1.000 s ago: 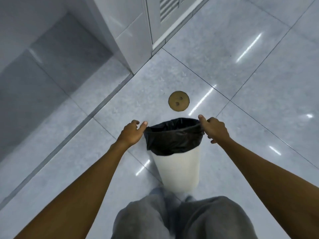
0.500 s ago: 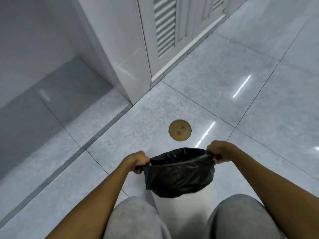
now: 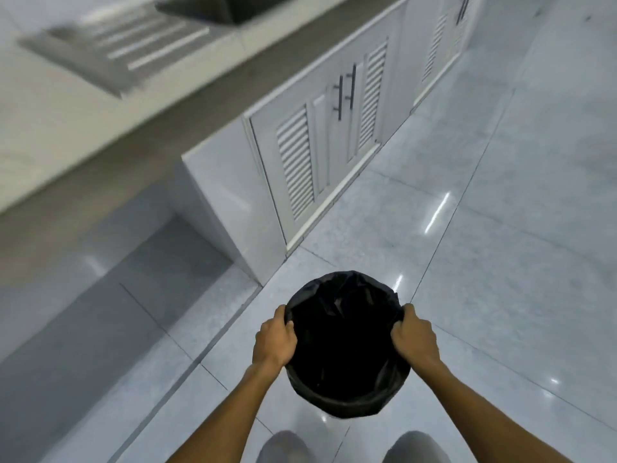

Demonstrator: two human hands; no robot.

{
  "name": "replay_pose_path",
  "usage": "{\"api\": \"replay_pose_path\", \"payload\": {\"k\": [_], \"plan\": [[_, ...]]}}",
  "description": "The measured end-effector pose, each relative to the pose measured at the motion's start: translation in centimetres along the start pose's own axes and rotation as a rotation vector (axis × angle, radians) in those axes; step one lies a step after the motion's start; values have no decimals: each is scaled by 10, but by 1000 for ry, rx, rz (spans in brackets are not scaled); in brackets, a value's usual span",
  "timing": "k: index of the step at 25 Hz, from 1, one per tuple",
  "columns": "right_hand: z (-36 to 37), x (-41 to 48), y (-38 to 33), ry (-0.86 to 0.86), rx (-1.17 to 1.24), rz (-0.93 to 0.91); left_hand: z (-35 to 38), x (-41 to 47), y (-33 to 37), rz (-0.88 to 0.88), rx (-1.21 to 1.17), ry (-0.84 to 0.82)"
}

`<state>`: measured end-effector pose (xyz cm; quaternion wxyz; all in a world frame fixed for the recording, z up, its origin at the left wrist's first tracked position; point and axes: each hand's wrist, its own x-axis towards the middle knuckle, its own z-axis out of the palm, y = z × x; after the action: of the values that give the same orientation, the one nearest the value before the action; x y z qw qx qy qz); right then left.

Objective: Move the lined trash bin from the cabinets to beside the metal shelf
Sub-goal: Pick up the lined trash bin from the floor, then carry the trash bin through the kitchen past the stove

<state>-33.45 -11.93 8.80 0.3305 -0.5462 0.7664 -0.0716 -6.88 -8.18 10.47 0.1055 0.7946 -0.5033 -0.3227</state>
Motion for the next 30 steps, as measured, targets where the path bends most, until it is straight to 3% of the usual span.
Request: {"api": "replay_pose_path", "payload": {"k": [8, 13, 20, 24, 30], "plan": [[-235, -138, -104, 200, 31, 93, -226, -112, 178, 212, 179, -83], [-356, -186, -128, 292, 84, 204, -296, -148, 289, 381, 124, -38], [-502, -175, -68, 412, 112, 340, -267, -154, 455, 541, 44, -81], [-581, -120, -13, 480, 157, 383, -217, -138, 569, 604, 17, -106], [-708, -37, 31, 516, 246, 373, -189, -99, 728, 702, 157, -195]]}}
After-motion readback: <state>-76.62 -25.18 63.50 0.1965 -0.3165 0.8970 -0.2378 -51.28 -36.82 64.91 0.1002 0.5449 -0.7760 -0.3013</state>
